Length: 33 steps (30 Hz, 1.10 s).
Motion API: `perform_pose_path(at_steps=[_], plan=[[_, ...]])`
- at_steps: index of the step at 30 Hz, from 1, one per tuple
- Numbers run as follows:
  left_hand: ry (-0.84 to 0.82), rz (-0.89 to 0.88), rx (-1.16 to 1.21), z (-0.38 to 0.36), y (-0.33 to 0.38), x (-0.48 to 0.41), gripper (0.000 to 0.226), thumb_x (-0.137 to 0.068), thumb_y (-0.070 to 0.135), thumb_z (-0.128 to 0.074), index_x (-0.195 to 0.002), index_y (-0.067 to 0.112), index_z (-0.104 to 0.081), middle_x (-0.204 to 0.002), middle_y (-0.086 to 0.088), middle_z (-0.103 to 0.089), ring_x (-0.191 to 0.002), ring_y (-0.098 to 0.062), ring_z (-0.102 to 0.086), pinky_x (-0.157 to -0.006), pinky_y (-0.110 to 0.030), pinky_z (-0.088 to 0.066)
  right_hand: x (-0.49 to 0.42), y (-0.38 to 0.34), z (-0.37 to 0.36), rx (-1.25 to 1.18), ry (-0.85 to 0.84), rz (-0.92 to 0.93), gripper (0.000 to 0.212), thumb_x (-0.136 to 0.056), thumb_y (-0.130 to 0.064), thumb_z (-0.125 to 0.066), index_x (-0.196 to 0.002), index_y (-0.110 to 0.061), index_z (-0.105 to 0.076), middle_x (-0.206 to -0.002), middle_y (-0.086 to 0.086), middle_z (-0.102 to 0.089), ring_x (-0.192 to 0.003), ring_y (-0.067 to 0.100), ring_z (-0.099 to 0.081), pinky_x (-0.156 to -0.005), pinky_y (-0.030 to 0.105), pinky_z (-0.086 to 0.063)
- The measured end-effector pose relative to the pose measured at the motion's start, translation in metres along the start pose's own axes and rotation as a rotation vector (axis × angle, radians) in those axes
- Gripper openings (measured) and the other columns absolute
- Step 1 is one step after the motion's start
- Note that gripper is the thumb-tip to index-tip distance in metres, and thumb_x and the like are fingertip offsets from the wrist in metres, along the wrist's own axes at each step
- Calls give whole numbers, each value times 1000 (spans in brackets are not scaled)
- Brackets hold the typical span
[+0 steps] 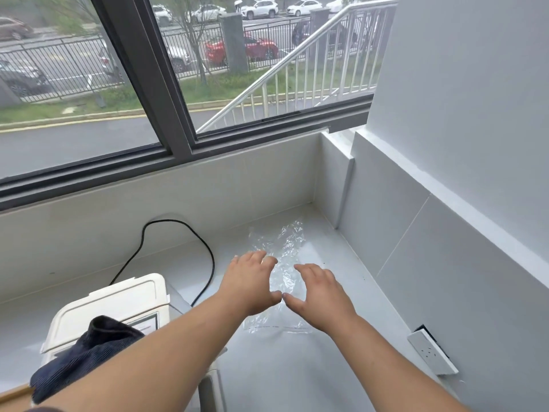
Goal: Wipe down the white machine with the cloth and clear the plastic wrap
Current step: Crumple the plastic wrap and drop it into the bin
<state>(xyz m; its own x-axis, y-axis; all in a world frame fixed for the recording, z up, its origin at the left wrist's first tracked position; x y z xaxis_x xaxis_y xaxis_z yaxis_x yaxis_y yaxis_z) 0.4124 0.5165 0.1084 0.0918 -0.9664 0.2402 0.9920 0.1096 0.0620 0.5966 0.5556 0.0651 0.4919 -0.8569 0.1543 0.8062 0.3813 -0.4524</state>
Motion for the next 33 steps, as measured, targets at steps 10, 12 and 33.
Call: perform_pose_path(at_steps=[10,12,33], plan=[[-158,127,0,-38,-11,-21,91,-79,61,-67,-155,29,-27,-166,-4,-29,-140,-30,-42,-111,-47,-38,-25,3,-45,-357,-97,-260,108,-78,-63,-72,-161,-44,-5,-164,-6,-27,-136,26,-47,-100,42,-51],[-170,127,22,-40,-10,-20,91,-79,59,-68,-154,29,-26,-162,-1,-34,-135,-29,-46,-104,-45,-42,-28,0,-48,-418,-125,-310,107,-81,-54,-74,-161,-43,-4,-163,-3,-28,-124,24,-57,-91,40,-55],[-108,30,56,-1,7,28,99,-75,61,-73,-155,30,-24,-143,-2,-49,-130,-27,-44,-101,-43,-46,-1,-20,2,-963,46,-360,40,-94,-4,-52,-110,-35,-70,-78,-3,-75,-52,6,-57,-53,14,-48]])
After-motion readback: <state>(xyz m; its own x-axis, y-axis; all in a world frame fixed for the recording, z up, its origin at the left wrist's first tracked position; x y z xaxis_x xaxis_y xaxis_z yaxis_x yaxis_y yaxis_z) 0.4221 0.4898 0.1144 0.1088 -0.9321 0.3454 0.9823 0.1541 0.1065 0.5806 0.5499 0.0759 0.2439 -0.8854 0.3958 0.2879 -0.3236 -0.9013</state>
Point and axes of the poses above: each hand's wrist, its own x-axis away from the middle knuckle, its own z-axis out of the back of the hand, y = z × x, the point moved 1 cm from there along -x, towards the middle knuckle
